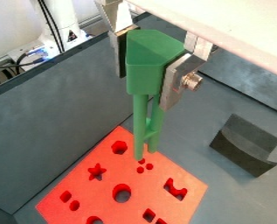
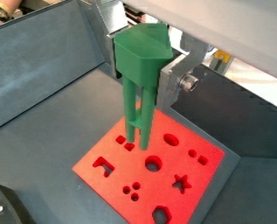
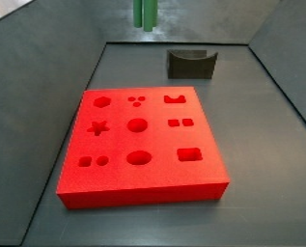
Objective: Pick up the 3 prong object. Move up. Move to above the board. Insert the 3 prong object.
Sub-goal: Insert the 3 prong object.
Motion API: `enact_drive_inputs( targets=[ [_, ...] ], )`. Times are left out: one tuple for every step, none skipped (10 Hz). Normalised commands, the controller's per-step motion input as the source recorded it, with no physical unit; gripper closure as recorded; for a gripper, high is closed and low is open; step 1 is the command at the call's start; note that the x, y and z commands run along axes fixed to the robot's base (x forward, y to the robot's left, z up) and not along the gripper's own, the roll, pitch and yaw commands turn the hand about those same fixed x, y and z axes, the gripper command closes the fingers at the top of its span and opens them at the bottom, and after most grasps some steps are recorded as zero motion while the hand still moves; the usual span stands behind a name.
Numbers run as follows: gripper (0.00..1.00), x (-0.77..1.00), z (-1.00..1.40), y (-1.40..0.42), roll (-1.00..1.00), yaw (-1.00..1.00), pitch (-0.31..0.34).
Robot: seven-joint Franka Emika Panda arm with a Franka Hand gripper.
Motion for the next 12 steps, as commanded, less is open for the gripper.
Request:
enact_drive_inputs(
  targets=[
    [1.00,0.00,-0.08,-0.01,0.05,-0.47,0.000],
    [1.00,0.00,-0.10,-0.04,0.07,-0.78,0.000],
    [1.00,0.00,-0.12,-0.03,0.03,-0.81,0.000],
    [1.00,0.00,-0.10,0.00,0.00,-0.72,0.000],
    [1.00,0.00,-0.07,0.00,0.00,-0.19,0.000],
    [1.00,0.00,-0.17,0.03,0.00,0.00,-0.003],
    [1.00,0.00,-0.36,0.05,0.00,0.13,-0.056],
    [1.00,0.00,-0.41,0.06,-0.02,0.39,-0.076],
    [1.00,0.00,-0.39,0.05,-0.01,0.45,-0.071],
    [1.00,0.00,-0.35,0.03,0.00,0.43,-0.060],
    [1.00,0.03,-0.26,0.00,0.00,0.28,-0.036],
    [1.00,0.08,-0.18,0.05,0.00,0.10,0.000]
  ],
)
